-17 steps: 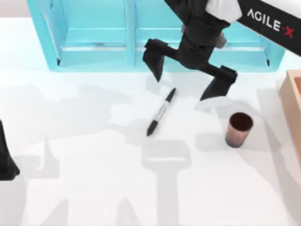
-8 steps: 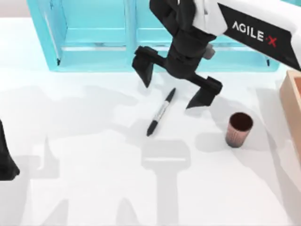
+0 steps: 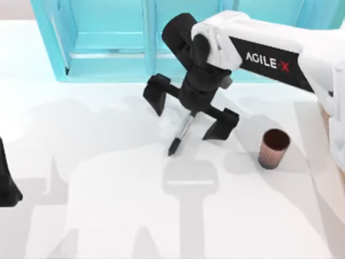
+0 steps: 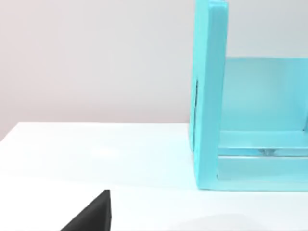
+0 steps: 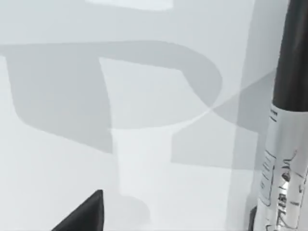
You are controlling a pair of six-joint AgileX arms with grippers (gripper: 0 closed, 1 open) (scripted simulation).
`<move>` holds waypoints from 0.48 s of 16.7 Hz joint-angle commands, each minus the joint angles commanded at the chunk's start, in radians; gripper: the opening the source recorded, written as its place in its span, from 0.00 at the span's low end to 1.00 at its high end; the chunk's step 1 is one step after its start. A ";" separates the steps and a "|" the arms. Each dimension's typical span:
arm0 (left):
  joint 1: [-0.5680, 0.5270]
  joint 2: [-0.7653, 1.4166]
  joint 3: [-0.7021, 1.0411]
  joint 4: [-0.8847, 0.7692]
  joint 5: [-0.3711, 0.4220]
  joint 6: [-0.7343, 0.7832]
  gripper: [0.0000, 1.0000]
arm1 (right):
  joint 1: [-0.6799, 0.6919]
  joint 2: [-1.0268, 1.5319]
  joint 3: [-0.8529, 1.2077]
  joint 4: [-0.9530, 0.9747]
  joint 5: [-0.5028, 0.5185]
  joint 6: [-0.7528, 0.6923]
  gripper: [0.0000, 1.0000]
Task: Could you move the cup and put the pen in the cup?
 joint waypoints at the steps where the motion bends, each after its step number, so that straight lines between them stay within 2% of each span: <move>1: 0.000 0.000 0.000 0.000 0.000 0.000 1.00 | 0.002 0.009 -0.005 0.011 0.000 0.002 1.00; 5: 0.000 0.000 0.000 0.000 0.000 0.000 1.00 | 0.002 0.010 -0.005 0.012 0.000 0.002 1.00; 8: 0.000 0.000 0.000 0.000 0.000 0.000 1.00 | 0.002 0.010 -0.005 0.012 0.000 0.002 0.77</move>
